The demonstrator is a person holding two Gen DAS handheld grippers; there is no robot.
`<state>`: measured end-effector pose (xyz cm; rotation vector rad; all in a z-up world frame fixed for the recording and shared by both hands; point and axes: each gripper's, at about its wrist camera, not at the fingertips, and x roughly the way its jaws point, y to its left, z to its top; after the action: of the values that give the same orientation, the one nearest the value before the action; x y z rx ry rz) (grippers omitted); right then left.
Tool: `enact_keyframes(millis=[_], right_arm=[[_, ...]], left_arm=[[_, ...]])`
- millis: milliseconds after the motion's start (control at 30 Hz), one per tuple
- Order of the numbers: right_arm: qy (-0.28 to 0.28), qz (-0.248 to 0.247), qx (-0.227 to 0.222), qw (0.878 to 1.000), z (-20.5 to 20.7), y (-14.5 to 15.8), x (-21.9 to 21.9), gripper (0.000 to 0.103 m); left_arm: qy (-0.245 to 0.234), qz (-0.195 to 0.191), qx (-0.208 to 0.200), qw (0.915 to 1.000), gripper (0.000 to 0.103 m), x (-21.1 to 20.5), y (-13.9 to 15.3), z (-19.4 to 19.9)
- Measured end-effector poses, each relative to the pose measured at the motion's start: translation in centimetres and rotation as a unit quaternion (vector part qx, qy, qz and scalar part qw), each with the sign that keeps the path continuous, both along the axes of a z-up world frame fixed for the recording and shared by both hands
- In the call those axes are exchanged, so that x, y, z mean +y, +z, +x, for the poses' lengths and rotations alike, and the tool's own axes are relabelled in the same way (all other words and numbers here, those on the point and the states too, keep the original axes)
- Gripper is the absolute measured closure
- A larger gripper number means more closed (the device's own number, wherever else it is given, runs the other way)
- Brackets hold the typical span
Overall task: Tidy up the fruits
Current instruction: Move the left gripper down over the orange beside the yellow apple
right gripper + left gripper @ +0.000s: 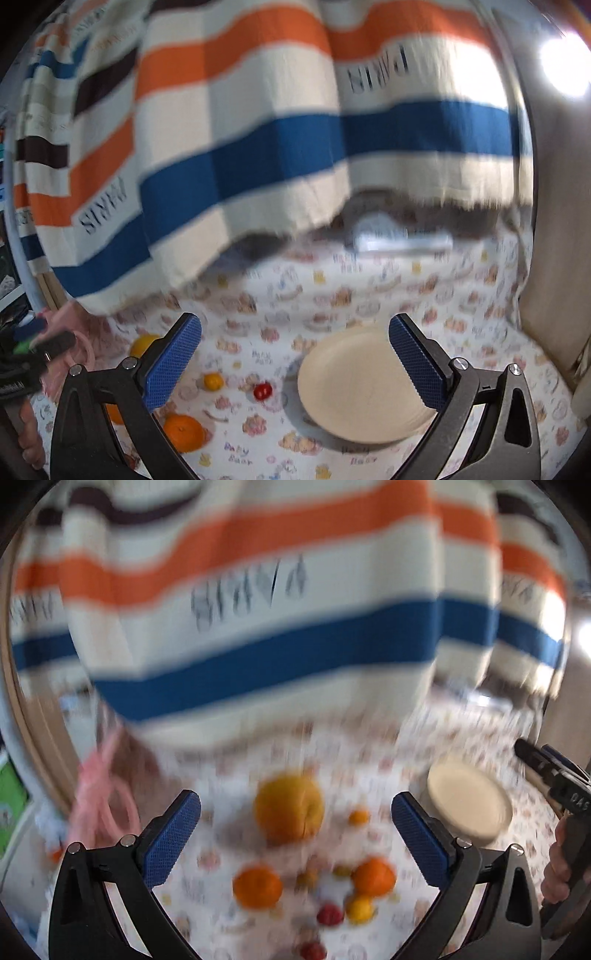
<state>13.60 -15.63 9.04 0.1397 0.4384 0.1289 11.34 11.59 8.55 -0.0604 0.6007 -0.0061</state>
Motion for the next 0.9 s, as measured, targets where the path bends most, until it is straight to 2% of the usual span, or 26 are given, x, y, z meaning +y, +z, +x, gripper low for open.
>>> enact_keyframes(millis=[33, 100, 167, 200, 267, 333, 367, 500, 800, 900], right_arm=[[0.008, 0.003, 0.014, 1.0, 0.4, -0.6, 0.1, 0.001], [0.016, 0.001, 0.029, 0.999, 0.7, -1.2, 0.5, 0.001], [0.022, -0.009, 0.035, 0.999, 0.7, -1.7, 1.1, 0.001], [0.025, -0.015, 0.036, 0.999, 0.6, -1.9, 1.5, 0.001], [0.034, -0.031, 0.035, 0.998, 0.4, -2.2, 2.4, 0.001], [0.04, -0.048, 0.032, 0.998, 0.2, -2.4, 3.4, 0.001], [0.042, -0.054, 0.031, 0.997, 0.1, -2.5, 3.7, 0.001], [0.049, -0.073, 0.027, 0.996, -0.3, -2.7, 4.7, 0.001], [0.044, -0.075, 0.035, 0.996, -0.1, -2.9, 4.5, 0.001], [0.04, -0.075, 0.039, 0.996, 0.0, -3.0, 4.2, 0.001]], left_arm=[[0.003, -0.016, 0.033, 0.9993, 0.001, 0.5, -0.6, 0.6], [-0.006, -0.044, 0.07, 0.9965, 0.001, 1.2, -1.6, 1.3], [0.007, -0.039, 0.1, 0.9942, 0.004, 1.4, -2.5, 1.9], [0.014, -0.035, 0.113, 0.9928, 0.009, 1.4, -2.9, 2.1], [0.027, -0.024, 0.142, 0.9892, 0.013, 1.6, -3.9, 2.7], [0.036, -0.016, 0.166, 0.9853, 0.026, 1.8, -5.0, 3.3], [0.038, -0.016, 0.177, 0.9833, 0.029, 1.9, -5.6, 3.6], [0.049, -0.016, 0.208, 0.9768, 0.045, 2.0, -7.1, 4.4], [0.066, -0.02, 0.246, 0.9667, 0.046, 2.5, -9.4, 5.9], [0.079, -0.029, 0.248, 0.9652, 0.045, 2.9, -9.8, 6.1]])
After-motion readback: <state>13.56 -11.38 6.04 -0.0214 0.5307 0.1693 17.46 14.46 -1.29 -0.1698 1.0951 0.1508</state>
